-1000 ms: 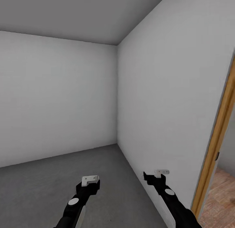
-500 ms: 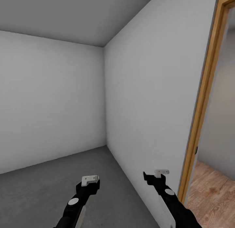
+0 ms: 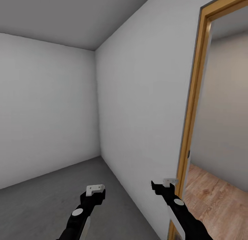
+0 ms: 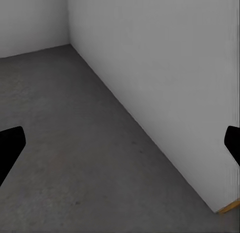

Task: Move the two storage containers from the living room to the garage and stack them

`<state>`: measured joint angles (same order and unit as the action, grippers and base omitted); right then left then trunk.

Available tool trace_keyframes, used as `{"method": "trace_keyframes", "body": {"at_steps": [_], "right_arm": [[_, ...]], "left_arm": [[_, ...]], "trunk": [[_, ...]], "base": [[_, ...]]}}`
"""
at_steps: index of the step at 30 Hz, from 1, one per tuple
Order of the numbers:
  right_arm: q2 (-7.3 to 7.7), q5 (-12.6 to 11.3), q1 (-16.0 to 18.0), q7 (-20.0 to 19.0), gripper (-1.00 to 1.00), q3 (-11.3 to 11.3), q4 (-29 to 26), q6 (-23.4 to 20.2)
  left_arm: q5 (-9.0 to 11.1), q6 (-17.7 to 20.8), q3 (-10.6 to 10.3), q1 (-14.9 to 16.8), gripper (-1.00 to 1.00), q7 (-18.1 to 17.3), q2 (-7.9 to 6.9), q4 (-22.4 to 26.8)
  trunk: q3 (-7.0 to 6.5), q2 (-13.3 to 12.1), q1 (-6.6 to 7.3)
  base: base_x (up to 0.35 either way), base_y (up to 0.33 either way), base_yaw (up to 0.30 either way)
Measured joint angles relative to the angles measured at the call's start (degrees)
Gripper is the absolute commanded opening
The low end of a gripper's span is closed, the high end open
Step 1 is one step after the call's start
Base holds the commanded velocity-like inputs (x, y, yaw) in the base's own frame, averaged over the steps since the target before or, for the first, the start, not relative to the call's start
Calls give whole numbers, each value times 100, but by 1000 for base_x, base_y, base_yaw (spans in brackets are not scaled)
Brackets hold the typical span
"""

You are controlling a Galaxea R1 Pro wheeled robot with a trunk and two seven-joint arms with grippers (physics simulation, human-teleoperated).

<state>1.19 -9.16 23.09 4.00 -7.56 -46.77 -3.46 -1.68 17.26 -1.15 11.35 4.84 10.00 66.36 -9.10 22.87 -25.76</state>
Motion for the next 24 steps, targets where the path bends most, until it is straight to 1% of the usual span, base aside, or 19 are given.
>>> {"method": "trace_keyframes", "body": {"at_steps": [24], "right_arm": [[-5, 0, 0, -3, 100, 0, 53, 0]], "left_arm": [[0, 0, -2, 1, 100, -9, 0, 0]], "trunk": [[-127, 0, 0]], "base": [[0, 0, -259]]}}
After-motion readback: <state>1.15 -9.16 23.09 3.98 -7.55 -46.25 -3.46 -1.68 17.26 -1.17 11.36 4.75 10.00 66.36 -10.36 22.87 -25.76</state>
